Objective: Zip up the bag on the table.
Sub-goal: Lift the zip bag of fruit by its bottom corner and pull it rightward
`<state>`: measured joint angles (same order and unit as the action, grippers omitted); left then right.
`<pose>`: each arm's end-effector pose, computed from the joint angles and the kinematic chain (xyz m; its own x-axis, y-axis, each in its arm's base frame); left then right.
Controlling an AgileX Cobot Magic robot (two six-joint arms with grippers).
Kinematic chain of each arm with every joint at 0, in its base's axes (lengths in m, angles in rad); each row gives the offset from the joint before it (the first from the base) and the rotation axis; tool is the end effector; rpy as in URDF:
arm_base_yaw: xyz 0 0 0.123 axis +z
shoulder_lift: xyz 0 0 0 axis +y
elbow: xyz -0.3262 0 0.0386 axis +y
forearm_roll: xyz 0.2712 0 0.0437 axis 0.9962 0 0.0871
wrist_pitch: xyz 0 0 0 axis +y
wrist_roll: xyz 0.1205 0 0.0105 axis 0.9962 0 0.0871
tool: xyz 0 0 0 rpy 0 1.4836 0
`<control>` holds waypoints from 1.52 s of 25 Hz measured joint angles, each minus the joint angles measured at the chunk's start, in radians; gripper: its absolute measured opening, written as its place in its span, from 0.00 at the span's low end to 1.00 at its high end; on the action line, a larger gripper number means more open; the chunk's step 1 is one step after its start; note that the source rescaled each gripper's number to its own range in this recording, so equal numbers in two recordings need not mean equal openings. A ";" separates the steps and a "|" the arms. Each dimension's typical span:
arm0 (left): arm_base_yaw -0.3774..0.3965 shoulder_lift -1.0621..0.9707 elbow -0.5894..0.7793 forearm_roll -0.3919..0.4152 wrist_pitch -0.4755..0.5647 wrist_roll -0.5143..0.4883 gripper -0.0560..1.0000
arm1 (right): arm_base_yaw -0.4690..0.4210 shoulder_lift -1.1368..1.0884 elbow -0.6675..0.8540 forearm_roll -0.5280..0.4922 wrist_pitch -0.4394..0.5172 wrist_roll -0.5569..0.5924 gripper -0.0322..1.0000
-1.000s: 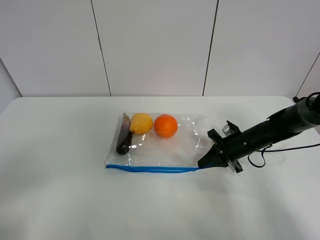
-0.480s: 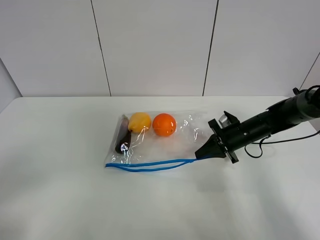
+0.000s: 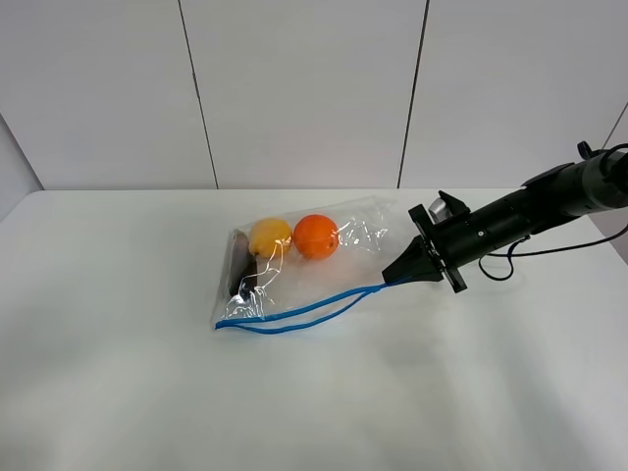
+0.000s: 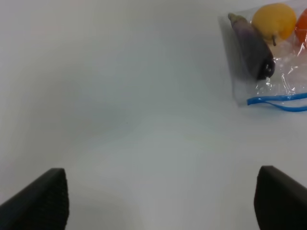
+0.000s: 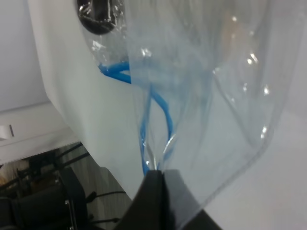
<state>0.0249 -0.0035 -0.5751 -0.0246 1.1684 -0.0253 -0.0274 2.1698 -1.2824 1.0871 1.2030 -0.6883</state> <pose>-0.0171 -0.0032 0.2871 -0.4810 -0.0469 -0.8755 -0.0219 0.9989 -0.0415 0.4161 0.0886 0.1202 -0.9991 -0.0222 0.0354 0.0168 0.5611 0.8276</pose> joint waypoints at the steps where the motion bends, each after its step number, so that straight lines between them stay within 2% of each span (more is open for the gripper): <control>1: 0.000 0.000 0.000 0.000 0.000 0.000 0.93 | 0.000 0.000 -0.001 -0.004 -0.001 0.007 0.03; 18: 0.000 0.011 -0.009 0.000 -0.010 0.005 0.93 | 0.000 0.000 -0.001 -0.031 -0.005 0.042 0.03; 24: 0.000 0.312 -0.132 -0.026 -0.143 0.194 0.93 | 0.000 0.002 -0.001 0.070 0.001 0.047 0.03; 27: 0.000 0.524 -0.189 -0.111 -0.255 0.301 0.93 | 0.000 0.002 -0.001 0.152 0.004 0.082 0.03; 31: 0.000 0.751 -0.235 -0.287 -0.420 0.495 0.93 | 0.000 -0.001 -0.001 0.193 0.006 0.146 0.03; 33: 0.000 0.851 -0.254 -0.386 -0.465 0.610 0.93 | 0.000 -0.015 -0.008 0.193 0.005 0.158 0.03; 38: 0.000 1.005 -0.273 -0.685 -0.503 0.877 0.93 | 0.000 -0.104 -0.099 0.170 0.007 0.239 0.03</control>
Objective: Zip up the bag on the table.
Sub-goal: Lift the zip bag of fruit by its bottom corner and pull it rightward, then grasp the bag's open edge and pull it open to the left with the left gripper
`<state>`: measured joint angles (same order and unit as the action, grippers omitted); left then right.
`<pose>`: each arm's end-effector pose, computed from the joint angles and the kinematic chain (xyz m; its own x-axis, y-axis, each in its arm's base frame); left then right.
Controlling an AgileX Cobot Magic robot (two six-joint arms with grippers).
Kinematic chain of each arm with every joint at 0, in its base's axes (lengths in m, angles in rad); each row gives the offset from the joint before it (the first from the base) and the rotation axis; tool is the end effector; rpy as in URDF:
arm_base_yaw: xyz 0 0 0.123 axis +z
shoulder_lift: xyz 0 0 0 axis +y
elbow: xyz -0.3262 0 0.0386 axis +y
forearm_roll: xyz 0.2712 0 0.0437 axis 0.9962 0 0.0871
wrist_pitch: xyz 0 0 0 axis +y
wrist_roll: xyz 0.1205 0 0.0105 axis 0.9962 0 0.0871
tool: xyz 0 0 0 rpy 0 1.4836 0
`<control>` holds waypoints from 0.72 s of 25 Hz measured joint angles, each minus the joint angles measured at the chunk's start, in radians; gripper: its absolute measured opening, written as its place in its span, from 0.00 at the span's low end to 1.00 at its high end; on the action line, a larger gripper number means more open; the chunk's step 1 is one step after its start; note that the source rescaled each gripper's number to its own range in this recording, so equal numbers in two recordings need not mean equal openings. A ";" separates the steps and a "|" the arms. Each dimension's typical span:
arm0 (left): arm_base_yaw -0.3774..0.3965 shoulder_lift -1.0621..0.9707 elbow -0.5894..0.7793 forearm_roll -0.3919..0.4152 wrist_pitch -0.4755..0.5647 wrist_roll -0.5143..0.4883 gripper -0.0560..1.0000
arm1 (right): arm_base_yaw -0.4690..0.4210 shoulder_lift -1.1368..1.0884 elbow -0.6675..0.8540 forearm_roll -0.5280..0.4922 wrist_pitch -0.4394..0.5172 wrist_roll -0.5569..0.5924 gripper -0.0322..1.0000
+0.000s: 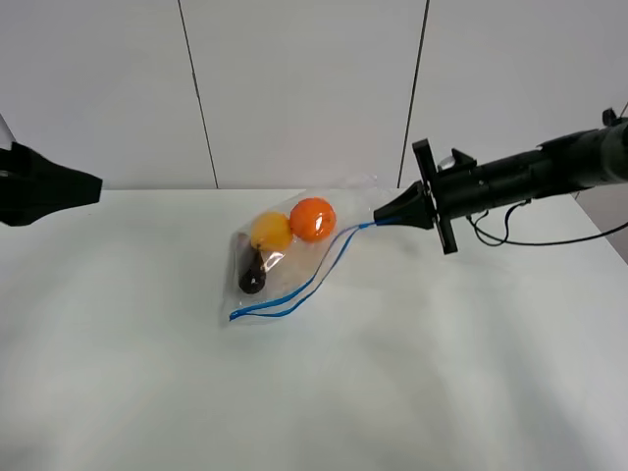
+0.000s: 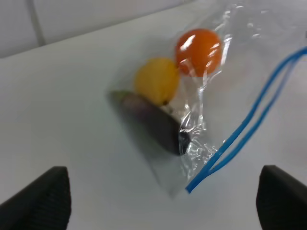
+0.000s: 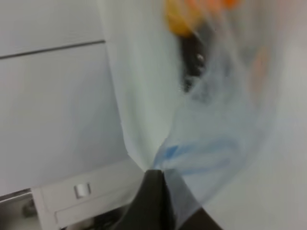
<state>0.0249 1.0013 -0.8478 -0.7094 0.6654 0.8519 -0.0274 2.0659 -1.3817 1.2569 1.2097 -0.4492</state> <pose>0.2236 -0.0431 0.3574 -0.4699 0.2219 -0.8544 0.4427 0.8966 -0.0106 0.4452 0.0955 0.2012 -0.9794 0.1955 0.0509 0.1306 0.4206 0.8978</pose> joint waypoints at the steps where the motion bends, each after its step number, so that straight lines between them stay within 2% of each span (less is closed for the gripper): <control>1: 0.000 0.016 0.000 -0.053 -0.001 0.050 0.93 | 0.000 -0.013 -0.025 -0.020 0.000 0.024 0.03; 4: -0.002 0.063 0.000 -0.220 -0.004 0.199 0.93 | 0.008 -0.036 -0.084 -0.067 -0.001 0.074 0.03; 6: -0.026 0.097 0.000 -0.279 -0.029 0.287 0.93 | 0.027 -0.036 -0.109 -0.084 -0.002 0.086 0.03; 8: -0.078 0.130 0.000 -0.300 -0.084 0.351 0.93 | 0.048 -0.036 -0.119 -0.093 -0.002 0.092 0.03; 11: -0.206 0.188 0.000 -0.305 -0.188 0.403 0.93 | 0.068 -0.035 -0.121 -0.095 -0.001 0.098 0.03; 14: -0.367 0.262 0.000 -0.308 -0.357 0.420 0.93 | 0.070 -0.030 -0.121 -0.096 -0.001 0.103 0.03; 18: -0.531 0.379 0.000 -0.312 -0.591 0.428 0.93 | 0.070 -0.023 -0.121 -0.095 -0.001 0.114 0.03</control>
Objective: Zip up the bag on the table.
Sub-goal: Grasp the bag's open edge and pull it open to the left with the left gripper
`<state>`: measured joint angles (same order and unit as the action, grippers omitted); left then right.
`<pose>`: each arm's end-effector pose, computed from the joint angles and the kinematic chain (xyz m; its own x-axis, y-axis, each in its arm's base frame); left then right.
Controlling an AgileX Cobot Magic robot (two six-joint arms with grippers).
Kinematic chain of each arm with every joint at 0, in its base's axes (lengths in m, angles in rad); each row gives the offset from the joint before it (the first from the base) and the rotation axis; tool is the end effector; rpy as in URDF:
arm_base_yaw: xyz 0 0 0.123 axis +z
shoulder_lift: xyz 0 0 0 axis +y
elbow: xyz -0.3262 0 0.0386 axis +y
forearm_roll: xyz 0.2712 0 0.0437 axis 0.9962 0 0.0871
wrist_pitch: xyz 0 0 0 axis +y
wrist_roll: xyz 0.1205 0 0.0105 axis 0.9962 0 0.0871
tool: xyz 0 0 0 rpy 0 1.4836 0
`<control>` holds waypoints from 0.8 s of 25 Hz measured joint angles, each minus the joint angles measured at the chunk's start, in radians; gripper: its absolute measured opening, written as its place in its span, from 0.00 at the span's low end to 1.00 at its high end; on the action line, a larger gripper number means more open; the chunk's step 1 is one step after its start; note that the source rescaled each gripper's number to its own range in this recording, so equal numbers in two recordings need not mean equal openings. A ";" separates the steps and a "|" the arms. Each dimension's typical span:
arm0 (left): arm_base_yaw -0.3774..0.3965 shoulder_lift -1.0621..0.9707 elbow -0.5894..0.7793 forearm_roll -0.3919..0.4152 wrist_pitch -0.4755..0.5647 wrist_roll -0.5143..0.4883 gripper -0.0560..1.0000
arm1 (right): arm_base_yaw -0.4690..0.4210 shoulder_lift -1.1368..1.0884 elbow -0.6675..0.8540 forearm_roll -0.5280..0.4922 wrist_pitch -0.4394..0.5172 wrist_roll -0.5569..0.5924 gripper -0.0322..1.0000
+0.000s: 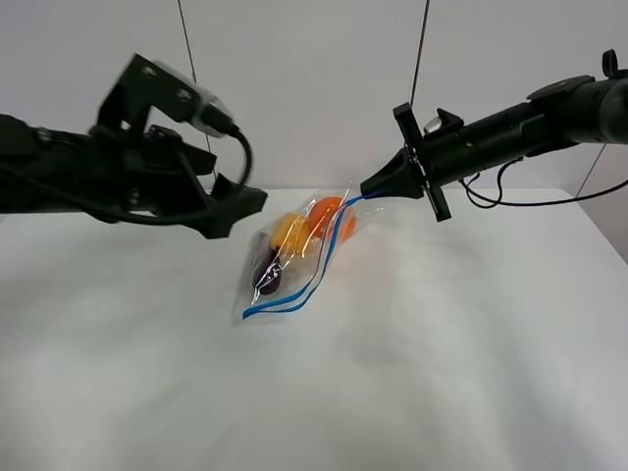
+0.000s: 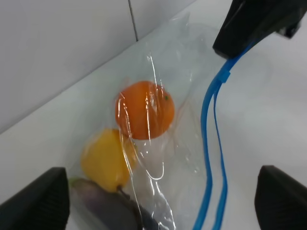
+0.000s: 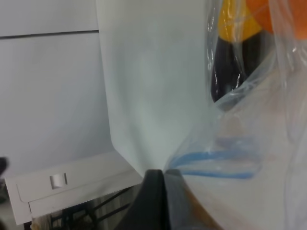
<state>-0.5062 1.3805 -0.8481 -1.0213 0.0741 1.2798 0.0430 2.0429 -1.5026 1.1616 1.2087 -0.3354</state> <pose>0.2927 -0.1710 0.2944 -0.2565 0.4352 -0.8630 0.6194 0.7595 0.1989 0.4517 0.1233 0.2347 -0.9910 0.1334 -0.0046 0.0613 0.4858 0.8719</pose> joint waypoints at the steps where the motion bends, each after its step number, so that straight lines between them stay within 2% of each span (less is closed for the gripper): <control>1: -0.030 0.036 0.000 0.000 -0.058 0.000 0.93 | 0.000 0.000 0.000 0.000 0.000 0.001 0.03; 4: -0.121 0.135 -0.004 -0.001 -0.212 0.001 0.93 | 0.000 0.000 0.000 0.000 0.000 0.003 0.03; 7: -0.192 0.224 -0.041 -0.004 -0.297 -0.009 0.93 | 0.000 0.000 0.000 0.000 0.000 0.003 0.03; 14: -0.221 0.336 -0.216 -0.008 -0.296 -0.043 0.92 | 0.000 0.000 0.000 -0.002 0.001 0.010 0.03; 20: -0.253 0.357 -0.236 0.009 -0.299 -0.043 0.92 | 0.000 0.000 0.000 -0.002 0.002 0.011 0.03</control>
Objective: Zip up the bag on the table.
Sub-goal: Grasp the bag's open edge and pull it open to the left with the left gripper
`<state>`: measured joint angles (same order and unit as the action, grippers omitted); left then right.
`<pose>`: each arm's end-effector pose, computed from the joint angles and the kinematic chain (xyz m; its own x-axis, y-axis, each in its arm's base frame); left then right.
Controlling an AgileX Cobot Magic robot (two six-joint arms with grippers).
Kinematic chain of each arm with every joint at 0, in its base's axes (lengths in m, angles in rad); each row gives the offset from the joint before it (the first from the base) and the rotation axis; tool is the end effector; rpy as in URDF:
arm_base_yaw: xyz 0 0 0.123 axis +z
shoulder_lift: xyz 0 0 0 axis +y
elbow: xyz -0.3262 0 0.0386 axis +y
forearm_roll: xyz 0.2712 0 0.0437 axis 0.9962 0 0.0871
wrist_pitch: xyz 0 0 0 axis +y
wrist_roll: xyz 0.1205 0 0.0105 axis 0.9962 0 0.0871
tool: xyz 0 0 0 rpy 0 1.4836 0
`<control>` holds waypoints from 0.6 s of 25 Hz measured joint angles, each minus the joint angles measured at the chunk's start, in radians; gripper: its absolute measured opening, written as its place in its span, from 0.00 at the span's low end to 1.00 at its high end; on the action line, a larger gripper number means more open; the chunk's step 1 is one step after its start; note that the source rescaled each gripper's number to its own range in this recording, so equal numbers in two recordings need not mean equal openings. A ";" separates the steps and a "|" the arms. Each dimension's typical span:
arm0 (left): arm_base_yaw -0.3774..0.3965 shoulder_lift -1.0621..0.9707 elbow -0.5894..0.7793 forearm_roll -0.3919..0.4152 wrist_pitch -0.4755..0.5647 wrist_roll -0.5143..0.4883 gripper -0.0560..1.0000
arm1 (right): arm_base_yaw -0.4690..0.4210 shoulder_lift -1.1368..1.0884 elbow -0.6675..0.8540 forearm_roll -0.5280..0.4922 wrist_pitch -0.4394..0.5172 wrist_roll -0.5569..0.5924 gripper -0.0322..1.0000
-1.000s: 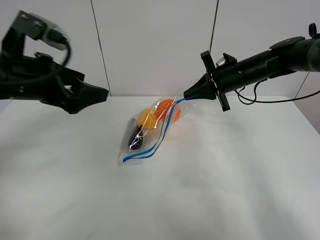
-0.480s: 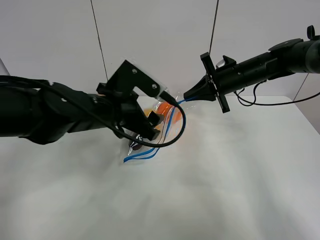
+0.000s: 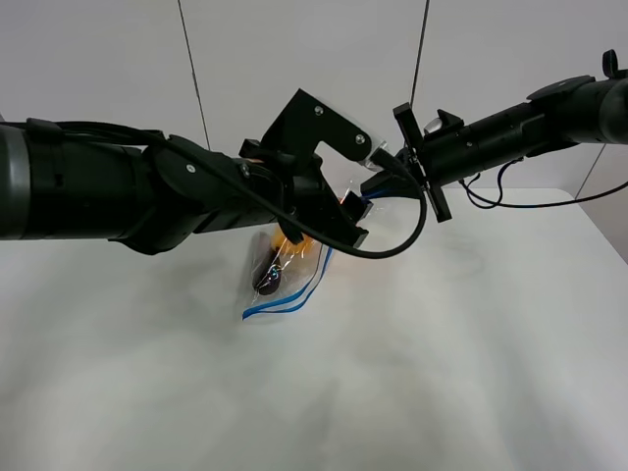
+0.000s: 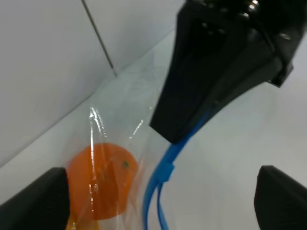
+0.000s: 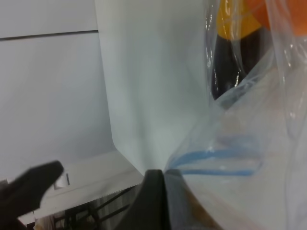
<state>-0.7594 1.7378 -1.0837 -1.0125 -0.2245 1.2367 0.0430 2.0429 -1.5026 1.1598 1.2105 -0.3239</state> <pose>0.3357 -0.2872 0.2566 -0.1755 0.4828 -0.8580 0.6104 0.7371 0.2899 0.4514 0.1233 0.2346 -0.9906 0.1368 0.0060 0.0722 0.4852 0.8714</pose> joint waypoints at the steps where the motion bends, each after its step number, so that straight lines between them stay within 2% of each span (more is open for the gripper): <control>1: -0.002 0.014 -0.004 0.002 -0.001 0.000 0.92 | 0.000 0.000 0.000 0.000 0.001 0.001 0.03; 10: -0.002 0.130 -0.089 0.035 -0.079 -0.002 0.89 | 0.000 0.001 0.000 0.000 0.001 0.010 0.03; 15: -0.002 0.146 -0.102 0.036 -0.049 -0.002 0.84 | 0.000 0.001 0.000 0.000 0.000 0.013 0.03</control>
<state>-0.7613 1.8834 -1.1854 -0.9760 -0.2732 1.2344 0.0430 2.0438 -1.5026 1.1598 1.2107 -0.3105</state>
